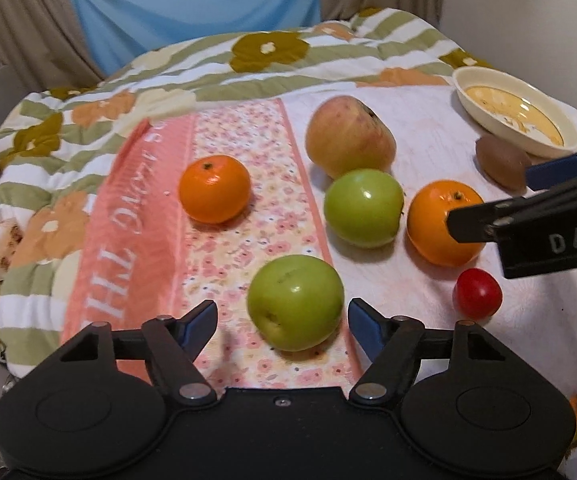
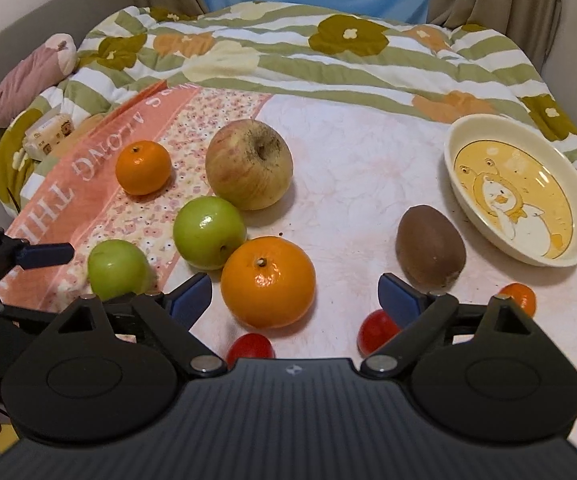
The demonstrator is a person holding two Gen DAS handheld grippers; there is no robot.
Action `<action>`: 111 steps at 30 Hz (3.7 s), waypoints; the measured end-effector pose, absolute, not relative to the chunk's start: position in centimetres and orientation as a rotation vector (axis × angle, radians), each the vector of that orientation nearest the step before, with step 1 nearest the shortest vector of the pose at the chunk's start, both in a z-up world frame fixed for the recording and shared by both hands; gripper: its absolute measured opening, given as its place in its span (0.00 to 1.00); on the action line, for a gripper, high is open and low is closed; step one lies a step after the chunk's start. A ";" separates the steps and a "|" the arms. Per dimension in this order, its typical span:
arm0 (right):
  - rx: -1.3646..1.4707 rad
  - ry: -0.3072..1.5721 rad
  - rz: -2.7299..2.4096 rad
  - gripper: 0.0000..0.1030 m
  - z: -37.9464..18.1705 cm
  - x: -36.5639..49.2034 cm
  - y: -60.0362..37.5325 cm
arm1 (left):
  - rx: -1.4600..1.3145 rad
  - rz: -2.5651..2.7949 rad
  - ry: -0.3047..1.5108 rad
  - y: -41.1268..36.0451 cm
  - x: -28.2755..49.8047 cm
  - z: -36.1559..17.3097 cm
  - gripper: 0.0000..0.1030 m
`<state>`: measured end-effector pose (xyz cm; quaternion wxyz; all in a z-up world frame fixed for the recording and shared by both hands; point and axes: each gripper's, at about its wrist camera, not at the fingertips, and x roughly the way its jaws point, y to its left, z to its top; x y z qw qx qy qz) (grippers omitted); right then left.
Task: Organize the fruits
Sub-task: 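Close left gripper on small green apple while right gripper closes on large orange, then carry green apple into bowl and open left gripper while right carries orange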
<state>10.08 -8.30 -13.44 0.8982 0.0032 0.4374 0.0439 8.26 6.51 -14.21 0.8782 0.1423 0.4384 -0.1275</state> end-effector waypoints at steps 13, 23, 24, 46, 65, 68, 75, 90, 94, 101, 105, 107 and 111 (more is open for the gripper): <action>-0.002 0.957 0.104 0.93 -15.6 11.4 -7.2 | 0.259 -0.311 0.927 6.9 9.4 -15.1 0.58; -0.005 0.971 0.118 0.82 -16.4 12.6 -6.7 | 0.255 -0.315 0.914 7.0 9.3 -15.2 0.58; -0.003 0.973 0.125 0.77 -16.5 12.7 -6.7 | 0.255 -0.315 0.913 7.1 9.3 -15.2 0.57; -0.003 0.949 0.126 0.75 -16.2 11.5 -7.0 | 0.245 -0.319 0.862 7.4 9.0 -14.6 0.56; 0.002 0.953 0.111 0.75 -16.3 11.5 -7.4 | 0.254 -0.316 0.841 6.5 11.7 -15.2 0.58; 0.004 0.949 0.111 0.75 -16.2 11.5 -7.4 | 0.246 -0.317 0.851 6.7 11.6 -15.1 0.58; 0.009 0.931 0.106 0.75 -15.4 11.4 -7.5 | 0.226 -0.306 0.846 7.3 11.0 -14.2 0.58; 0.098 0.786 0.058 0.75 -7.7 11.1 -14.9 | 0.231 -0.357 0.730 1.9 10.6 -6.5 0.58; 0.083 0.759 0.046 0.75 -5.9 11.8 -19.4 | 0.208 -0.368 0.705 -1.9 11.3 -4.8 0.58; 0.081 0.761 0.035 0.75 -4.9 13.9 -28.0 | 0.179 -0.405 0.686 -9.5 14.0 -3.8 0.58; 0.073 0.773 0.035 0.75 -5.4 15.9 -32.3 | 0.167 -0.431 0.700 -14.0 16.6 -4.6 0.58; 0.071 0.782 0.035 0.75 -5.9 16.9 -34.1 | 0.178 -0.440 0.705 -16.2 17.8 -5.4 0.58; 0.087 0.807 0.032 0.75 -7.4 18.8 -37.0 | 0.195 -0.460 0.728 -19.8 20.2 -7.6 0.58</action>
